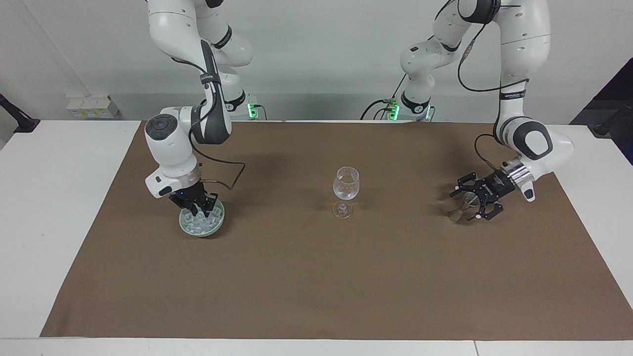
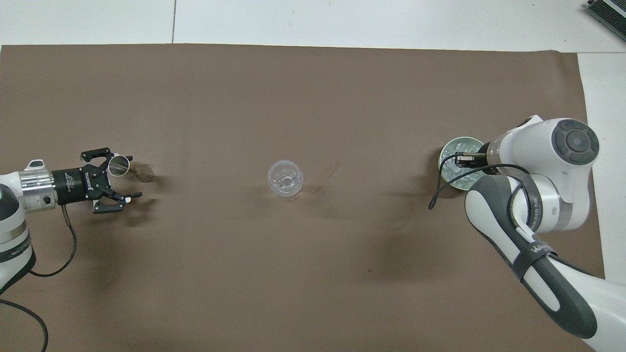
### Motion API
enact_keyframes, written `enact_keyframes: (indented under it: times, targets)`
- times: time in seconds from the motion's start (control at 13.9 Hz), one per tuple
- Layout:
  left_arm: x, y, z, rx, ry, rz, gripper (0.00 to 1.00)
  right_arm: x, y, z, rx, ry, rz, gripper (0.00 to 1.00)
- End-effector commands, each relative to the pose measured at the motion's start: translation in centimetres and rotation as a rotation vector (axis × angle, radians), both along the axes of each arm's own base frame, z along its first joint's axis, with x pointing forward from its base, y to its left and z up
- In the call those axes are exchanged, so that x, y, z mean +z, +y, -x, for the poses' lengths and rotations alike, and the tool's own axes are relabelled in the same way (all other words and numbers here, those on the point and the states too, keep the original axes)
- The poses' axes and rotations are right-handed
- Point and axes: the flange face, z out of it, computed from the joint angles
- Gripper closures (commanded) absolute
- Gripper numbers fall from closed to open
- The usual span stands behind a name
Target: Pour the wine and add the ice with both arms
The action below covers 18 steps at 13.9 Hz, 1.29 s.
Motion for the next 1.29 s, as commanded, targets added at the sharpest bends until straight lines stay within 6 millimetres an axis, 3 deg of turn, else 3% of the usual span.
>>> enact_keyframes:
  times: [0.0, 0.29, 0.5, 0.93, 1.0, 1.22]
  targets:
    - [1.9, 0.7, -0.6, -0.101, -0.041, -0.095, 0.0, 1.3, -0.1, -1.0, -0.028, -0.035, 0.0, 1.0]
    - [4.7, 2.1, -1.4, -0.286, -0.09, -0.243, 0.0, 4.4, 0.3, -1.4, -0.052, -0.082, -0.007, 1.0]
    - [7.4, 3.0, -2.2, -0.438, -0.182, -0.349, 0.0, 10.0, 0.8, -1.6, -0.081, -0.088, -0.008, 1.0]
    - [15.1, 4.5, -5.8, -0.612, -0.348, -0.525, 0.0, 20.3, 4.8, -2.5, -0.11, -0.115, -0.04, 1.0]
    - [15.8, 4.3, -6.1, -0.653, -0.389, -0.543, 0.0, 21.4, 5.8, -2.5, -0.12, -0.124, -0.049, 1.0]
    - [19.4, 4.0, -7.4, -0.748, -0.47, -0.64, 0.0, 22.0, 8.8, -2.8, -0.188, -0.149, -0.088, 1.0]
